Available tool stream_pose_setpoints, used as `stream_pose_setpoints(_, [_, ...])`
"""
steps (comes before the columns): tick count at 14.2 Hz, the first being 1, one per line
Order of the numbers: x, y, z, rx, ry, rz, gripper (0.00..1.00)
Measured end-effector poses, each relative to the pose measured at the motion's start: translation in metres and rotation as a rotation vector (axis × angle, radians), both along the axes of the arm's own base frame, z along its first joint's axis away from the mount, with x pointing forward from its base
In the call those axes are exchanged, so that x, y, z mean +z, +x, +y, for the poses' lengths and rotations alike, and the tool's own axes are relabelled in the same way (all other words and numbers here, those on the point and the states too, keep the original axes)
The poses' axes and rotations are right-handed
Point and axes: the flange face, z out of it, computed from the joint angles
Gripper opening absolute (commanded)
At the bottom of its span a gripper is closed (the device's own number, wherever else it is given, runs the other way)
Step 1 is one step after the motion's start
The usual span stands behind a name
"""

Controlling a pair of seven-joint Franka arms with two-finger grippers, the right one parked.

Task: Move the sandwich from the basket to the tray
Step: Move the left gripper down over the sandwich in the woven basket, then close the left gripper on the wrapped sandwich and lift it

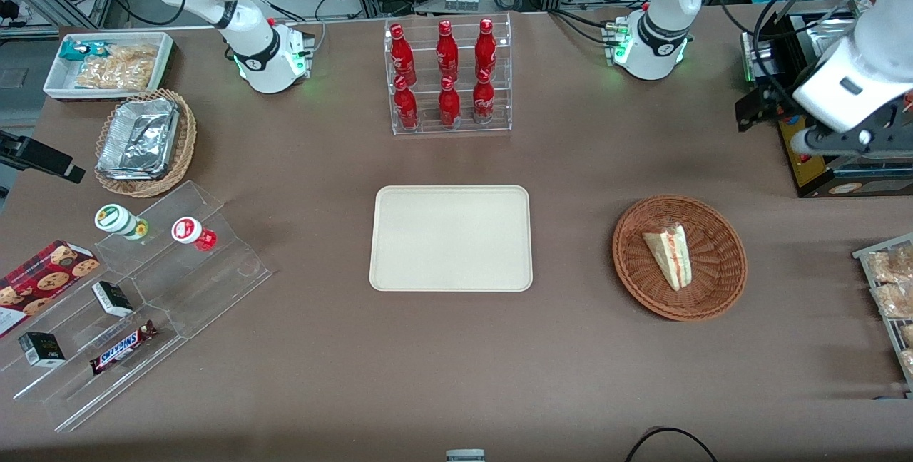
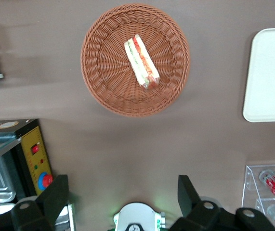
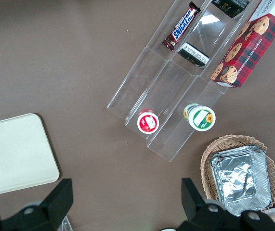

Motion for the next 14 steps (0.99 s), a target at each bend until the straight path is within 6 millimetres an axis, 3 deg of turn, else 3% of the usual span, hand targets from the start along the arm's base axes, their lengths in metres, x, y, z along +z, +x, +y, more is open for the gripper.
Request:
stream_pose_setpoints(5, [-0.17,0.046,0.02,0.198,-0.008,-0.014,1.0])
stream_pose_setpoints(8, [-0.249,0.064,0.018,0.384,-0.002,-0.005,1.0])
stream_pose_setpoints(11, [-0.294,0.075,0.017,0.497,-0.001,0.012,1.0])
stream_pose_setpoints(14, [-0.308,0.081,0.017,0.561,0.002,0.011,1.0])
